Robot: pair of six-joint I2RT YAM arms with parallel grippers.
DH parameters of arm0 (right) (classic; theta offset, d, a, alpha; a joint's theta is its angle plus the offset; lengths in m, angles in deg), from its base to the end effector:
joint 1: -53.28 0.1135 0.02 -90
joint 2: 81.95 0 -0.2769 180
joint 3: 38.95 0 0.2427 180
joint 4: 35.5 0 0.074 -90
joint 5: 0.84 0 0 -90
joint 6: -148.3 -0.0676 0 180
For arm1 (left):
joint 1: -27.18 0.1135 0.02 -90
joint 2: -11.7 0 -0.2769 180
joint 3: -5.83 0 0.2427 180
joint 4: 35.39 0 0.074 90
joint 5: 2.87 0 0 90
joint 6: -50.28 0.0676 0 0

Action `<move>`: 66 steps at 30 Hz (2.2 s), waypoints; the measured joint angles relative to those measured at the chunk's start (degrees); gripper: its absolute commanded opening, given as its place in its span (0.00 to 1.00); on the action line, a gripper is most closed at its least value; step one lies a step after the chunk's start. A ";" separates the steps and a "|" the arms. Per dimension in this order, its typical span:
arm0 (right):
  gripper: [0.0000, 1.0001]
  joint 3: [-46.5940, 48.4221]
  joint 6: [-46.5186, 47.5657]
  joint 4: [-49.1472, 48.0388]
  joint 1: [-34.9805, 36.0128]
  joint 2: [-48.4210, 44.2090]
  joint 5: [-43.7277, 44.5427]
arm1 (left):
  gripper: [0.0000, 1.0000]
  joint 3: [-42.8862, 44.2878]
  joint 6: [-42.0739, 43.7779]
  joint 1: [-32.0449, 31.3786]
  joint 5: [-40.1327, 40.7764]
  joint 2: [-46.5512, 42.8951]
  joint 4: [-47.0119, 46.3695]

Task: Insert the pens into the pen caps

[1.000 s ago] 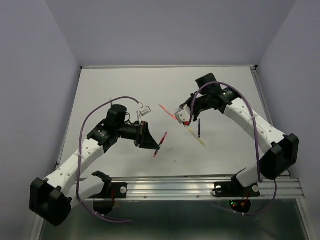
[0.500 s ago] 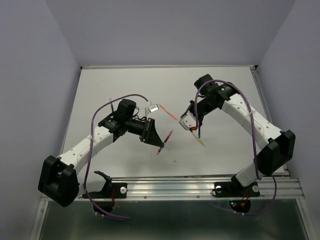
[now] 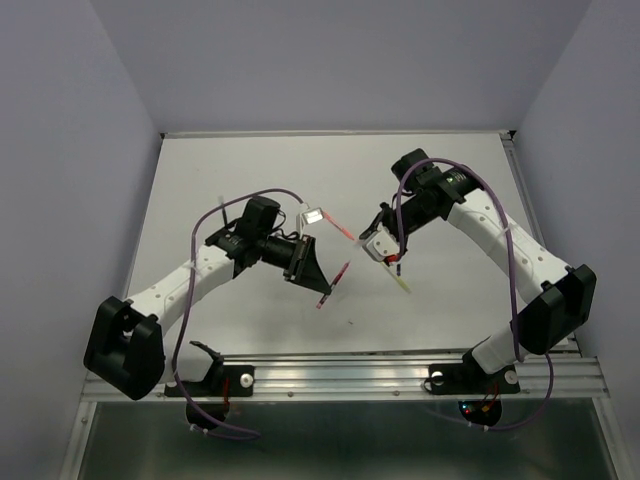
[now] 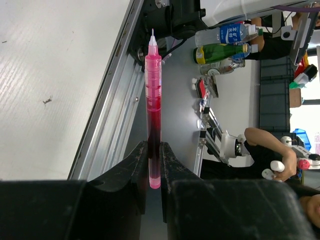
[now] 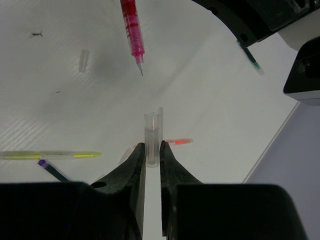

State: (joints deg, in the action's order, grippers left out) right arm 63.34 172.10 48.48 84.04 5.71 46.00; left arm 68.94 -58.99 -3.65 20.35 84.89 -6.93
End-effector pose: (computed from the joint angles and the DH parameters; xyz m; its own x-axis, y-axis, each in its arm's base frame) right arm 0.2230 0.1865 0.3361 0.8555 -0.2675 -0.4433 -0.5015 -0.6410 -0.5810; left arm 0.1894 -0.1854 0.2734 -0.7754 0.3113 -0.5494 0.5968 0.0772 -0.7986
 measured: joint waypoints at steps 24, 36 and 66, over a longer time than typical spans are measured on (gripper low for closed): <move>0.01 0.00 0.02 2.43 1.60 0.00 1.18 | 0.00 2.54 0.15 -0.74 -0.02 3.69 0.26; 0.01 -1.14 0.02 3.26 1.90 -0.07 1.40 | 0.00 2.99 0.15 -0.98 -0.04 4.72 0.26; 0.01 -1.60 0.02 1.27 2.71 -0.39 0.68 | 0.00 3.28 0.22 -1.11 0.00 4.81 0.92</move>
State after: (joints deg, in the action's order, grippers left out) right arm 61.75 172.12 49.75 86.75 5.31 46.68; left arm 72.22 -58.77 -4.76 20.35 89.70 -6.01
